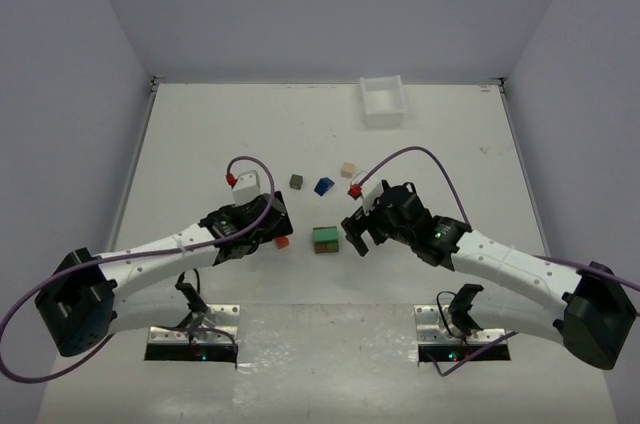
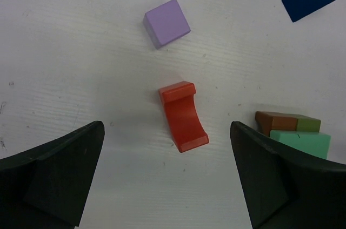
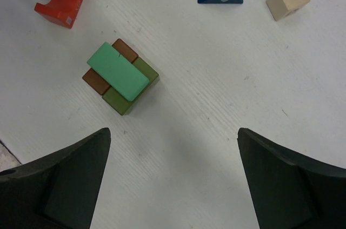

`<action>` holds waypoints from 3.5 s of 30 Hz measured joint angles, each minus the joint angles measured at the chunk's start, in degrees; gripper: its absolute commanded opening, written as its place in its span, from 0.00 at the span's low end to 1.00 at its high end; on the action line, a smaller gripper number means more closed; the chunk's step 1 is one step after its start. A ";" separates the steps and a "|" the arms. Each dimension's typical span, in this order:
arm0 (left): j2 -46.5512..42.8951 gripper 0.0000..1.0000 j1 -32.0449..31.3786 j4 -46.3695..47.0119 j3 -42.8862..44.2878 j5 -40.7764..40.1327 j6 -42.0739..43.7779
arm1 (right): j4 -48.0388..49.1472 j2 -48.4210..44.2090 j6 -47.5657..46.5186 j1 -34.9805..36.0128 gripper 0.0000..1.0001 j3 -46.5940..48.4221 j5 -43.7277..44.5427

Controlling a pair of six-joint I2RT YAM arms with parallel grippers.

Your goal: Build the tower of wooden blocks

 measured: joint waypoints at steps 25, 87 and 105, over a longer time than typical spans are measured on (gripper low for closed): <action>20.08 0.52 1.58 3.58 4.38 -2.82 -6.72 | 1.07 0.27 0.39 0.00 0.99 -1.71 2.85; -25.71 0.00 1.89 72.02 -20.80 47.69 37.79 | 17.56 -11.50 26.02 -1.81 0.99 -5.25 -29.13; -21.84 0.00 1.89 73.20 -20.80 47.77 37.63 | 30.52 -10.15 25.01 -1.81 0.99 -5.72 -37.46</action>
